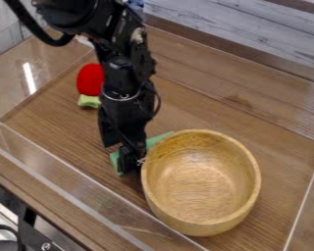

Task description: Put the green block in the brown bowl

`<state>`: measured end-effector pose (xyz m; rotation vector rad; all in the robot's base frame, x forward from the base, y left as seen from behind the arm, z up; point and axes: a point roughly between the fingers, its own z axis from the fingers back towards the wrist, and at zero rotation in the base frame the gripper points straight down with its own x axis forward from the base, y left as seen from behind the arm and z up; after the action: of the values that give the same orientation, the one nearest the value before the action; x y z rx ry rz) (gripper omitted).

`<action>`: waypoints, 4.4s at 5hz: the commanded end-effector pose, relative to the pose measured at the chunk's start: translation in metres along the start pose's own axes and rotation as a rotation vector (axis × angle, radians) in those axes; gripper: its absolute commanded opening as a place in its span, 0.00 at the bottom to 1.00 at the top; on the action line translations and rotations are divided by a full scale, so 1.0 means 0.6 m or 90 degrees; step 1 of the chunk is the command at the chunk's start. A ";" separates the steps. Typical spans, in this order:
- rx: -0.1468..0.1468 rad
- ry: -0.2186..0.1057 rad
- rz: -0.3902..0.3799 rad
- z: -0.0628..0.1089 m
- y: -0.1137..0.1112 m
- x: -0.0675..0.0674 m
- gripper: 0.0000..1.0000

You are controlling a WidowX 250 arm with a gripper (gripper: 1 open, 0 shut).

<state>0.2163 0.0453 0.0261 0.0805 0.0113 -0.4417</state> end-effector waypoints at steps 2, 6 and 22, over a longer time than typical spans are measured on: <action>0.015 -0.011 0.009 -0.001 0.002 0.001 1.00; 0.014 -0.013 -0.016 0.003 -0.033 0.001 1.00; 0.002 -0.081 0.201 0.110 -0.102 0.136 0.00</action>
<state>0.2599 -0.0504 0.0795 0.0589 -0.1022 -0.1358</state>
